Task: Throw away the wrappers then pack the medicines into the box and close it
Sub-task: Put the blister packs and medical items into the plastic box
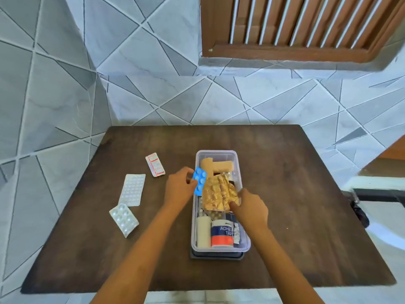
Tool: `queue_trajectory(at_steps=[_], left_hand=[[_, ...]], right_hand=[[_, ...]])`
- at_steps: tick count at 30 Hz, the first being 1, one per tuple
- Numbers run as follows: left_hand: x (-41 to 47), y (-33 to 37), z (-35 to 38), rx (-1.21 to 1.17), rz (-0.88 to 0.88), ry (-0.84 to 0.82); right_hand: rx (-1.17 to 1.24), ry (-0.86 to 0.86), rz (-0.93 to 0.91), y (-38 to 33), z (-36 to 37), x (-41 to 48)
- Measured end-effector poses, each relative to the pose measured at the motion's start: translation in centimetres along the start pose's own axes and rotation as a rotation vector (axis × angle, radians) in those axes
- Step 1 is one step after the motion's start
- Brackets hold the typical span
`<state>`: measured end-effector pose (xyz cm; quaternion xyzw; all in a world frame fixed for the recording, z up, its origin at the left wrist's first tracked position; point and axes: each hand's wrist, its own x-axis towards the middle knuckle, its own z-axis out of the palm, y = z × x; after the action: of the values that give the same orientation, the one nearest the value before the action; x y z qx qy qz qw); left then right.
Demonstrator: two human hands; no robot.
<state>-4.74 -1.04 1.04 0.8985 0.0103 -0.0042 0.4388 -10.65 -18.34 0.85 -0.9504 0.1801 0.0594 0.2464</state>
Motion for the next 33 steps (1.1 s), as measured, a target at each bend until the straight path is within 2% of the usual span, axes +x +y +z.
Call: queue_trajectory(at_steps=[2, 5, 7, 9, 12, 15, 21, 24, 33], left_hand=[[-0.5, 0.2, 0.4, 0.025, 0.006, -0.008], [-1.2, 0.1, 0.5, 0.072, -0.001, -0.021], [-1.7, 0.0, 0.6, 0.092, -0.011, -0.014], [-2.1, 0.0, 0.7, 0.106, -0.018, -0.006], [-2.5, 0.0, 0.8, 0.132, -0.026, 0.003], [-2.7, 0.2, 1.1, 0.147, -0.031, -0.002], [-2.4, 1.2, 2.2, 0.183, -0.012, 0.039], [-2.2, 1.5, 2.4, 0.189, 0.003, 0.083], [-3.0, 0.8, 3.3, 0.245, -0.063, 0.066]], right_hand=[[-0.249, 0.087, -0.101, -0.3, -0.1, -0.6], [-0.362, 0.269, -0.443, -0.1, 0.9, 0.0], [-0.372, 0.115, -0.654, -0.1, 1.3, 0.9], [-0.422, -0.038, -0.653, -0.1, 1.1, 1.8], [-0.559, -0.076, -0.582, 0.8, 1.1, 3.0], [-0.598, -0.120, -0.553, 1.9, 1.3, 3.2], [-0.526, -0.141, -0.670, 2.5, 1.6, 3.1], [-0.523, -0.221, -0.764, 2.7, 1.5, 3.5], [-0.659, -0.300, -0.760, 1.1, 1.4, 4.7]])
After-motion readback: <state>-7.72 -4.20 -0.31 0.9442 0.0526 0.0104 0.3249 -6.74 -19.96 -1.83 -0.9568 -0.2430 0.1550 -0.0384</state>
